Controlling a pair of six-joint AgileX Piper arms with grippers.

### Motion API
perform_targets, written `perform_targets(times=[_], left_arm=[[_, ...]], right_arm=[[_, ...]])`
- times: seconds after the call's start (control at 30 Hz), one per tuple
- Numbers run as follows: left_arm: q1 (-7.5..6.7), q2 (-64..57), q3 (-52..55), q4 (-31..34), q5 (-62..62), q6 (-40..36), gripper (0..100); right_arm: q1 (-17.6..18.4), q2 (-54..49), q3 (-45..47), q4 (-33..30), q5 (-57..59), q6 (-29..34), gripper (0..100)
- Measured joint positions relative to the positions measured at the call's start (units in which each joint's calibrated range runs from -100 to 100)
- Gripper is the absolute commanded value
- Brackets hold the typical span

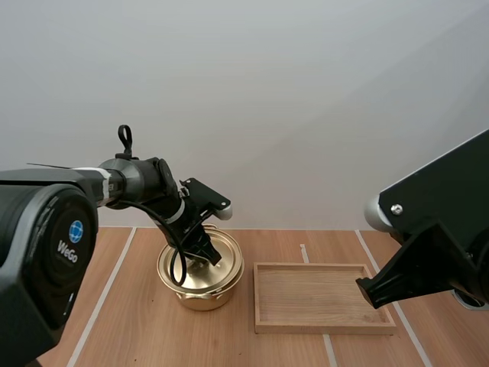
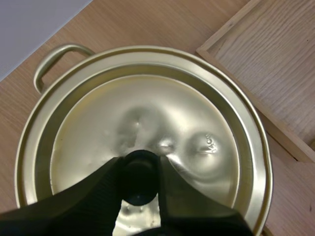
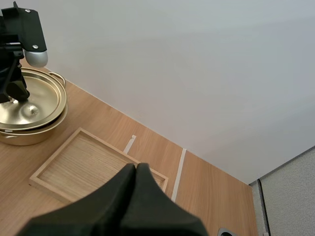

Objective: Open the lid, put the grape in the pot, and close it

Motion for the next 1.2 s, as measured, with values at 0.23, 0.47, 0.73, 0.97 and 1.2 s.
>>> perform_targets(times=[0.23, 0.47, 0.73, 0.97, 1.2], left_arm=[[0.00, 0.0, 0.0, -0.4, 1.7, 0.3, 100], [0.00, -5.1, 0.0, -0.4, 6.6, 0.3, 100], [0.00, -23.7, 0.0, -0.7, 11.8, 0.5, 0], [0.00, -38.5, 2.5, -0.8, 14.7, -2.3, 0], [0.00, -63.5, 10.1, -1.6, 10.9, -11.8, 0]], right_arm=[[0.0, 0.0, 0.0, 0.0, 0.0, 0.0, 0], [0.0, 0.0, 0.0, 0.0, 0.0, 0.0, 0], [0.0, 0.0, 0.0, 0.7, -0.8, 0.1, 0], [0.0, -0.9, 0.0, 1.1, -1.9, 4.0, 0], [0.0, -7.8, 0.0, 2.3, -11.4, 4.9, 0]])
